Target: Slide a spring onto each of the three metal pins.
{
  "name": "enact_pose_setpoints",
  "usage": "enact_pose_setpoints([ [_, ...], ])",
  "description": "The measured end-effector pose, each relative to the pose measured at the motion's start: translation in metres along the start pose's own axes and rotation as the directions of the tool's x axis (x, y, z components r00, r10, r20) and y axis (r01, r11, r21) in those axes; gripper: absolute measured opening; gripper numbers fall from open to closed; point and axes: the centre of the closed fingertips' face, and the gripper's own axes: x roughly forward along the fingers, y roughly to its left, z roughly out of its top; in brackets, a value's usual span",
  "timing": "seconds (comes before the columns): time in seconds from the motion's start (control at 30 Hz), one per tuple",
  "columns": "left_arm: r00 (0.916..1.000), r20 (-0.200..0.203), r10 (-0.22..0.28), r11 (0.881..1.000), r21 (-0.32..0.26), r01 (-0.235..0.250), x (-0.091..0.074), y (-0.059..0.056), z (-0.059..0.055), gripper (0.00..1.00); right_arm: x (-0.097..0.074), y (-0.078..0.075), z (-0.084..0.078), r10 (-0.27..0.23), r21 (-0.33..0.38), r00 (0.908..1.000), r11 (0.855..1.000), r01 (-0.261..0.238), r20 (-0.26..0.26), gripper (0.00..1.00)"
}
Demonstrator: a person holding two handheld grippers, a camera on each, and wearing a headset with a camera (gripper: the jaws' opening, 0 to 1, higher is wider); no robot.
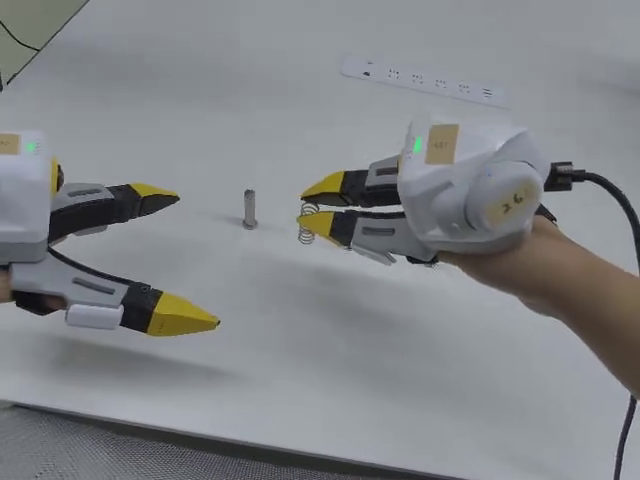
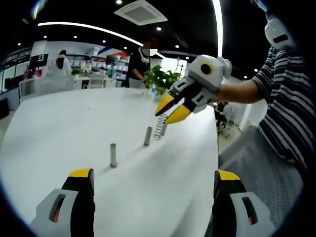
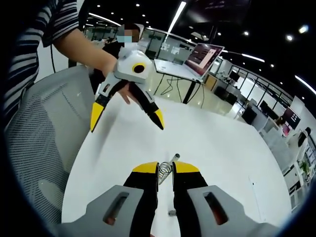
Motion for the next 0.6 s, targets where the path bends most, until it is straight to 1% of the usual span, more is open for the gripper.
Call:
enact_pose_setpoints([
  [0.1, 1.0, -0.005, -0.001, 1.0, 0.006, 0.001, 0.001, 0.0, -0.001, 0.98, 0.009, -0.009, 0.002, -0.012, 0.003, 0.9999, 1.0, 0.012, -0.004, 0.08],
  [0.17, 1.0, -0.007, 0.0, 1.0, 0.006, 0.001, 0.002, 0.0, -0.003, 0.98, 0.015, -0.015, 0.005, -0.015, 0.013, 0.9999, 1.0, 0.015, 0.005, 0.08],
  [0.2, 0.9999, -0.017, -0.003, 1.0, 0.005, 0.003, 0.002, 0.001, -0.005, 0.98, 0.018, -0.018, 0.007, -0.02, 0.025, 0.9997, 0.999, 0.02, 0.01, 0.08],
  [0.37, 0.9998, -0.02, -0.009, 1.0, 0.01, 0.009, 0.0, 0.002, -0.004, 0.98, 0.028, -0.024, 0.013, -0.027, 0.031, 0.9995, 0.999, 0.026, 0.016, 0.08],
  [0.43, 0.9992, -0.038, -0.011, 1.0, 0.024, 0.012, -0.001, 0.004, -0.006, 0.98, 0.033, -0.03, 0.014, -0.025, 0.042, 0.9994, 0.999, 0.024, 0.025, 0.08],
  [0.47, 0.9992, -0.039, -0.01, 1.0, 0.026, 0.011, -0.002, 0.005, -0.006, 0.98, 0.035, -0.032, 0.015, -0.031, 0.04, 0.9991, 0.999, 0.03, 0.028, 0.08],
  [0.53, 0.9993, -0.038, -0.007, 1.0, 0.026, 0.008, -0.003, 0.008, -0.005, 0.98, 0.038, -0.034, 0.017, -0.035, 0.041, 0.9991, 0.999, 0.034, 0.024, 0.08],
  [0.6, 0.9993, -0.037, -0.005, 1.0, 0.026, 0.006, -0.004, 0.009, -0.004, 0.98, 0.042, -0.036, 0.02, -0.04, 0.047, 0.9987, 0.998, 0.039, 0.033, 0.08],
])
